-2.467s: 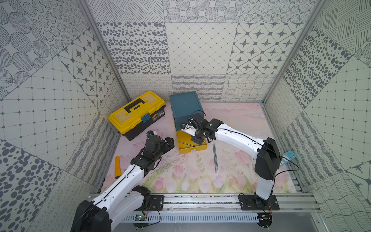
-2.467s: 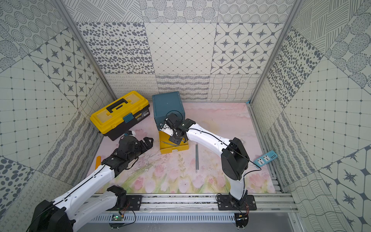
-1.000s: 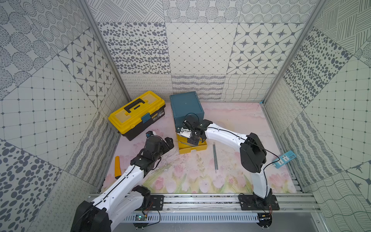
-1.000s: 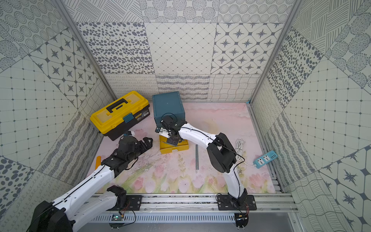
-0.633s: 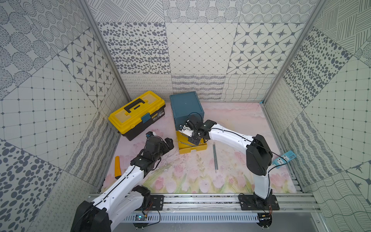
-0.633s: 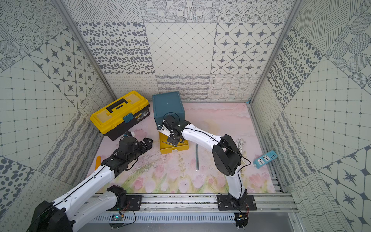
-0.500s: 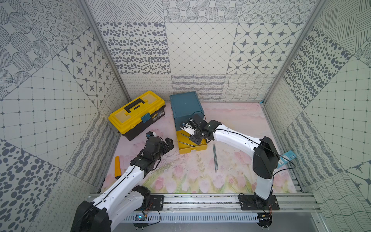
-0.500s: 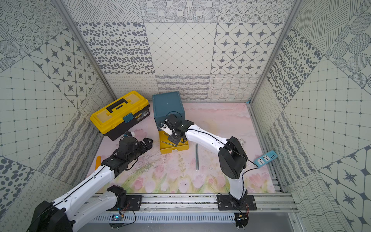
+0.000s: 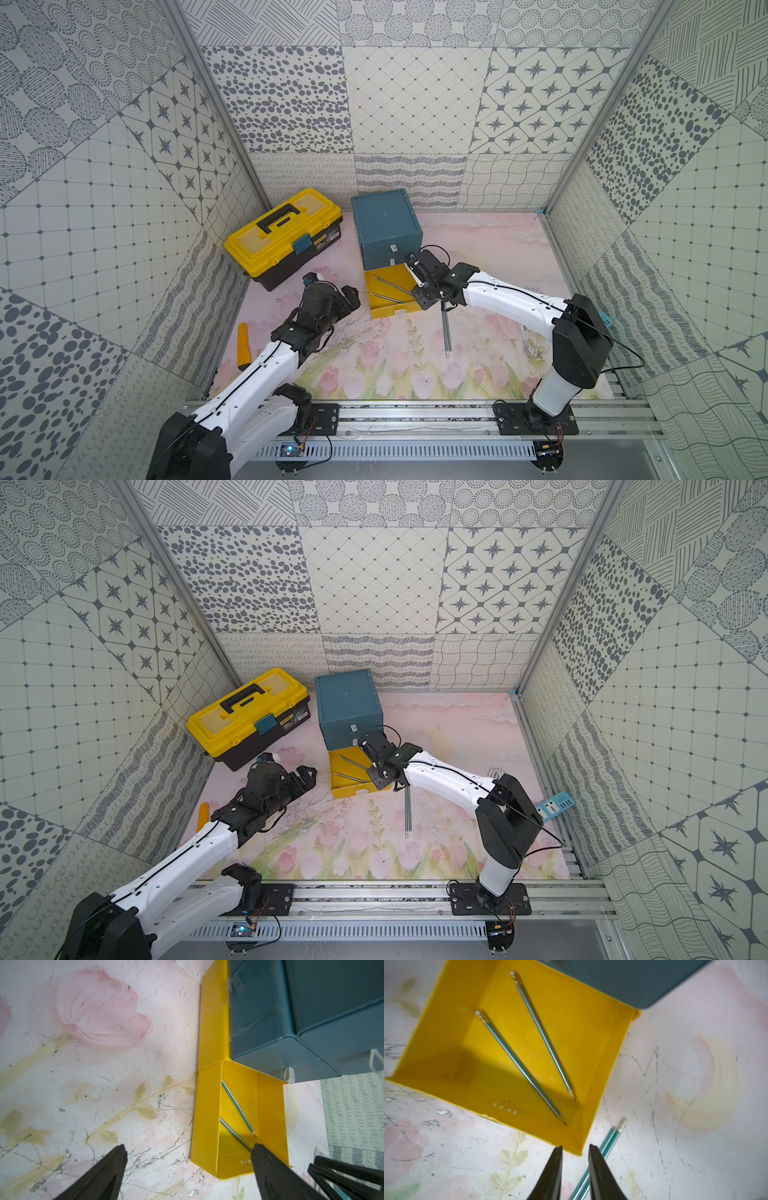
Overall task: Please place the pencils in the drawer according to their color
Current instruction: Place the pencil in the drawer, then pick up the pencil from the center of the board.
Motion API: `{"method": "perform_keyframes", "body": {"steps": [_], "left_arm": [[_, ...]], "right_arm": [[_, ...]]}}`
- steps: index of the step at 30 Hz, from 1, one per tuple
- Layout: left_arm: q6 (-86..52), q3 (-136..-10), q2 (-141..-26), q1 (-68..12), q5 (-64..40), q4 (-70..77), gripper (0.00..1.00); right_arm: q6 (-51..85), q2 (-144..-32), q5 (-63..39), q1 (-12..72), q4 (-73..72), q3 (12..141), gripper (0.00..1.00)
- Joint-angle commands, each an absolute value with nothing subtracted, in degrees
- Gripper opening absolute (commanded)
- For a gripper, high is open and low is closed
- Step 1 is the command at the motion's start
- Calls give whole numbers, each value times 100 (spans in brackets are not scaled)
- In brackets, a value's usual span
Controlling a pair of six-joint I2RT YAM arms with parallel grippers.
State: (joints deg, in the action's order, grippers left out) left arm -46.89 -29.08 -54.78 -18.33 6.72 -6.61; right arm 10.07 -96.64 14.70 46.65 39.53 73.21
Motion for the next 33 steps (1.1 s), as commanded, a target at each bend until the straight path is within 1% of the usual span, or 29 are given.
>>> {"method": "perform_keyframes", "body": {"steps": [1,9,15,22,29,33], "left_arm": [[-4726,-2877,-5576,-1797,663,-464,99],[-4738,-2860,-5721,-1794,549,-338,99],[-4731,-2869,-5730,-1793,549,-338,99],[-4762,-2859,-5759,-1798,527,-323,99],[-4784,-2856,-5792,-1799,501,-297,99],[-4797,-2866,-5827,-1794,489,-274,99]], "right_arm": [[1986,-9264,1591,4417,3801,6961,28],[2747,-8860,1108,3779,3805,6114,27],[3011,-9017,948,3511,3925,5898,26],[3094,-9234,821,3474,3981,5925,23],[3059,-9537,428,3477,3973,6055,18],[3073,-9624,246,3481,3876,6074,17]]}}
